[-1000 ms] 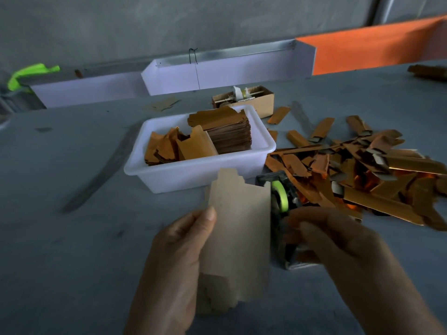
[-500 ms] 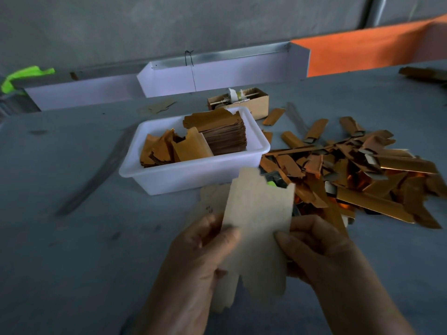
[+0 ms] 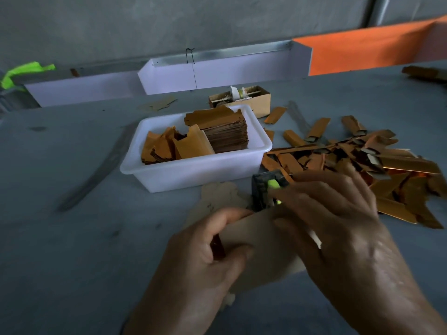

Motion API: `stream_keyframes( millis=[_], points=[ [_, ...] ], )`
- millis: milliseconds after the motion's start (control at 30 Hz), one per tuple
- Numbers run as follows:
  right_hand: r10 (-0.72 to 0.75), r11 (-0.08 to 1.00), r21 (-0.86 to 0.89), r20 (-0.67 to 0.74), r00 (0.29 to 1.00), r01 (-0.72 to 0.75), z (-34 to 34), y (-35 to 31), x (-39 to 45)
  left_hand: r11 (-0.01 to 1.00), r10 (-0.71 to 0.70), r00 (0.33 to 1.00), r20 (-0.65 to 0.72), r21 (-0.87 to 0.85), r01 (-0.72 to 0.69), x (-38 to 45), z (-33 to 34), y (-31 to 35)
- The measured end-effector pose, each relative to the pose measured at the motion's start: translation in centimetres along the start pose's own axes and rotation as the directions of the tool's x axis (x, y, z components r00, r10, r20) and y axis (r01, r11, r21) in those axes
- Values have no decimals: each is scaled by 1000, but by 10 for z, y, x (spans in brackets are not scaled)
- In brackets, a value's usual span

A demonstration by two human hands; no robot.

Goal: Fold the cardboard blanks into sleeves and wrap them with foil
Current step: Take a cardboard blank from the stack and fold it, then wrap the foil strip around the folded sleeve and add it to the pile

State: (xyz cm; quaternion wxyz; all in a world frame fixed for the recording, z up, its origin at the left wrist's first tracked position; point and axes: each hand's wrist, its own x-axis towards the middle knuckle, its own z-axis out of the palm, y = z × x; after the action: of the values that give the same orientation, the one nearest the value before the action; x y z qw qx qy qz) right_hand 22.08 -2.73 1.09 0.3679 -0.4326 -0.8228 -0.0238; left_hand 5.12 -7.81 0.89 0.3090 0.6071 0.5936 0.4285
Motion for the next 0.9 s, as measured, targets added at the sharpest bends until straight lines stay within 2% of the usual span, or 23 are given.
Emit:
stream_keyframes(
  millis=[67,100,133,200,233,300,367,400,433,467,533,600,667,733,800,900],
  points=[
    [59,994,87,41,997,-63,-1,0,-3,999,5,999,-52,-31,-7,1,-1,0],
    [139,974,168,92,986,-153,-4,-1,-3,997,-25,995,-97,-72,18,2,-2,-2],
    [239,922,273,160,958,-276,-7,-2,-3,990,-71,986,-152,-133,50,4,-2,-5],
    [405,713,488,300,864,-504,-4,-1,-6,935,-200,959,-202,-332,125,6,0,-11],
    [447,597,556,368,815,-578,0,0,-9,865,-267,948,-170,-476,159,8,3,-11],
    [503,407,618,462,730,-672,6,-2,-12,626,-394,917,-65,-749,216,12,14,-11],
    [537,264,641,523,662,-721,13,-6,-14,411,-461,887,0,-886,213,13,28,-10],
    [546,205,656,540,641,-727,16,-8,-16,344,-476,879,25,-914,213,13,33,-10],
    [560,146,669,551,618,-729,20,-8,-18,314,-476,878,45,-924,218,13,38,-10],
    [579,84,676,565,588,-732,22,-9,-18,326,-470,881,51,-918,227,13,41,-11],
    [584,-21,685,600,547,-729,25,-9,-19,418,-436,899,49,-873,251,13,44,-12],
    [567,-50,678,624,538,-734,26,-8,-20,551,-431,902,-9,-794,255,13,45,-15],
    [546,-30,665,636,545,-746,26,-7,-21,683,-436,892,-119,-689,242,14,45,-20],
    [546,16,662,622,561,-750,26,-8,-22,740,-427,889,-167,-629,238,14,43,-21],
    [556,99,670,576,599,-736,25,-8,-23,759,-415,895,-163,-604,242,13,40,-21],
    [550,337,647,454,701,-684,23,-8,-24,781,-414,897,-156,-566,263,11,38,-22]
  ],
)
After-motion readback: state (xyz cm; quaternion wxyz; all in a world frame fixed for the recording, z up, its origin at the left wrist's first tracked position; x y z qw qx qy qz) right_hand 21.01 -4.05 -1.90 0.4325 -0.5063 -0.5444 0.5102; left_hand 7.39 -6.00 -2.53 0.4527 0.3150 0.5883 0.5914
